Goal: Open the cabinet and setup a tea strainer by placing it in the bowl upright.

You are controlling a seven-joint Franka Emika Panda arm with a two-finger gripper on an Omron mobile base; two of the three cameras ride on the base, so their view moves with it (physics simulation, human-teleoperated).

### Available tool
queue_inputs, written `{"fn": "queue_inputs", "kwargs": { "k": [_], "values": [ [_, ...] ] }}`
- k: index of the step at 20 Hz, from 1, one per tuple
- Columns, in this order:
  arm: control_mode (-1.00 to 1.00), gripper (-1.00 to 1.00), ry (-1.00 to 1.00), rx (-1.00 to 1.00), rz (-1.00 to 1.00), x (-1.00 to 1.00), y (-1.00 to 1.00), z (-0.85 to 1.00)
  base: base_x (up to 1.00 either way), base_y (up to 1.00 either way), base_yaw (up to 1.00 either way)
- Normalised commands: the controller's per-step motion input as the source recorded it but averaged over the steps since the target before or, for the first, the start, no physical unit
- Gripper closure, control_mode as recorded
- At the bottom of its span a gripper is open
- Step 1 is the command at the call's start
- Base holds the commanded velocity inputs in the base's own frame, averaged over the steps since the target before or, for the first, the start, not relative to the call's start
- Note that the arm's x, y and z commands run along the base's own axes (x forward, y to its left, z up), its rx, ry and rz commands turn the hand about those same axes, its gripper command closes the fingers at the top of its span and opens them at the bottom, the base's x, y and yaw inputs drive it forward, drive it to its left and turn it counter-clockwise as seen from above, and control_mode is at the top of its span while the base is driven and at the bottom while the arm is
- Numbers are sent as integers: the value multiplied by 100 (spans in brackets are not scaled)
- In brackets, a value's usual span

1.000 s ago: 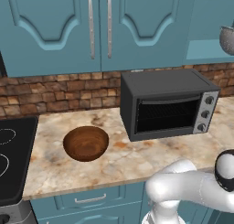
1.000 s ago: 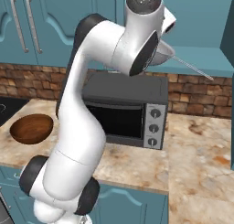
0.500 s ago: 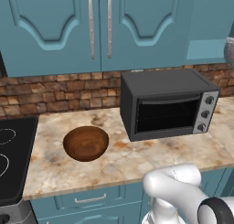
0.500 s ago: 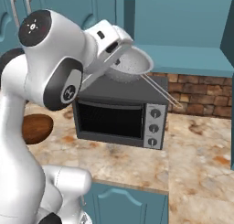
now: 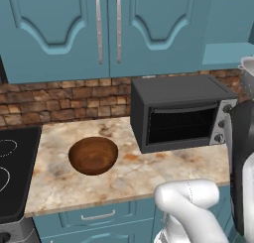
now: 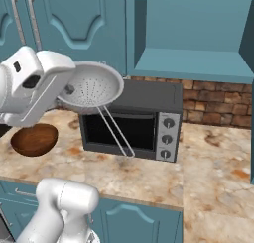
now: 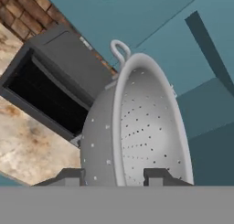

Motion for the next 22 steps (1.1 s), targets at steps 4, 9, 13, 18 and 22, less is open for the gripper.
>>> {"fn": "queue_inputs", "kwargs": {
  "k": [4,9,13,18,22],
  "values": [
    [-100,100,5,-7,16,-84,73,0,0,0,0],
    [-100,100,1,-11,34,-64,82,-2,0,0,0],
    [-100,100,0,-10,29,-37,72,-23,0,0,0],
    [-100,100,1,-7,-6,-4,93,-29,0,0,0],
    [-100,100,6,-1,-18,24,95,-25,0,0,0]
  ]
}}
